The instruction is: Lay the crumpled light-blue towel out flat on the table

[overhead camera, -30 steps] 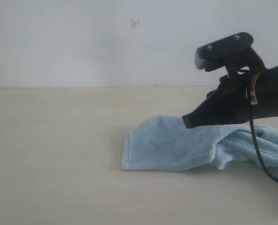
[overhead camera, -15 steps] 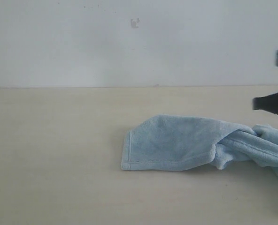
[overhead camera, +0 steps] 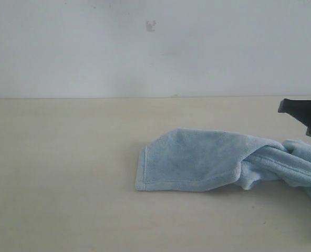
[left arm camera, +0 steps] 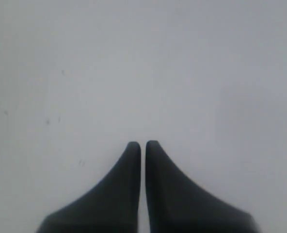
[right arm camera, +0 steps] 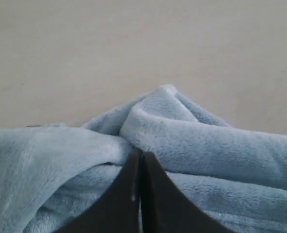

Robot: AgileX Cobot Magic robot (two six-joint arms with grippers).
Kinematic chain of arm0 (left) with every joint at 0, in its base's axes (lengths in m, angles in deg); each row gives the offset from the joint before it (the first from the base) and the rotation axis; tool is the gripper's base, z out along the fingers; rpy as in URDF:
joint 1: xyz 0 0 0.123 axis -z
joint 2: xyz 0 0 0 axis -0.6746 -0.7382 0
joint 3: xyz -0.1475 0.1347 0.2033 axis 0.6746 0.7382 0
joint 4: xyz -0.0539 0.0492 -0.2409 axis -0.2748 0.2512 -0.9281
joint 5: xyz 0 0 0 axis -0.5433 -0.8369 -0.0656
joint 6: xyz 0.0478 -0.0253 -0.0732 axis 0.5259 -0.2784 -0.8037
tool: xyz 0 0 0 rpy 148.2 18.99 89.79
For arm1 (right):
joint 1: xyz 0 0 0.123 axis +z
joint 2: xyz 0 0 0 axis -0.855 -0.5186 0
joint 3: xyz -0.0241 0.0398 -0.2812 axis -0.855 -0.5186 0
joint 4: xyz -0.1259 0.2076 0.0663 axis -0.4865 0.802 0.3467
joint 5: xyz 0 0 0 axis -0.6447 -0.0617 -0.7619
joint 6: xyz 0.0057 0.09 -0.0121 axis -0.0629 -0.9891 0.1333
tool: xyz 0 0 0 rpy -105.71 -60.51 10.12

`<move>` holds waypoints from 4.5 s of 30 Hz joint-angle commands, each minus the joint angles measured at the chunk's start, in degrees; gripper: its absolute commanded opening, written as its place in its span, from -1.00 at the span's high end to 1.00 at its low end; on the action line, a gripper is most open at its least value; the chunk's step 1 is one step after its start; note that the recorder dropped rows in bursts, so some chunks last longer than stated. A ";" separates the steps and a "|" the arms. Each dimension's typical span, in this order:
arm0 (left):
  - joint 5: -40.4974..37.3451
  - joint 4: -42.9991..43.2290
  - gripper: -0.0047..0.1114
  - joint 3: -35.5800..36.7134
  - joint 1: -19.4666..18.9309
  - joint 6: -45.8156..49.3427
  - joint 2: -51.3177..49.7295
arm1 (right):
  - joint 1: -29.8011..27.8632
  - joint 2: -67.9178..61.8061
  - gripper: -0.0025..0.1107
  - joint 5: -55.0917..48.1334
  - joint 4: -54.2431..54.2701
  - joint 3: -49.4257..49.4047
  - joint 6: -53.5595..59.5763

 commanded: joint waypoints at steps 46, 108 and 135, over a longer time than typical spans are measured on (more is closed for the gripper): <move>-58.73 -47.50 0.55 -51.77 29.41 79.84 -82.20 | 4.34 0.13 0.96 -7.12 4.59 0.01 10.96; -51.61 -97.17 0.00 -33.01 27.52 146.39 -76.22 | 4.45 0.13 0.96 -16.58 50.94 0.01 62.98; -59.38 -92.45 0.81 -44.00 27.52 142.27 -91.15 | 4.45 0.13 0.96 -16.90 54.19 0.01 63.22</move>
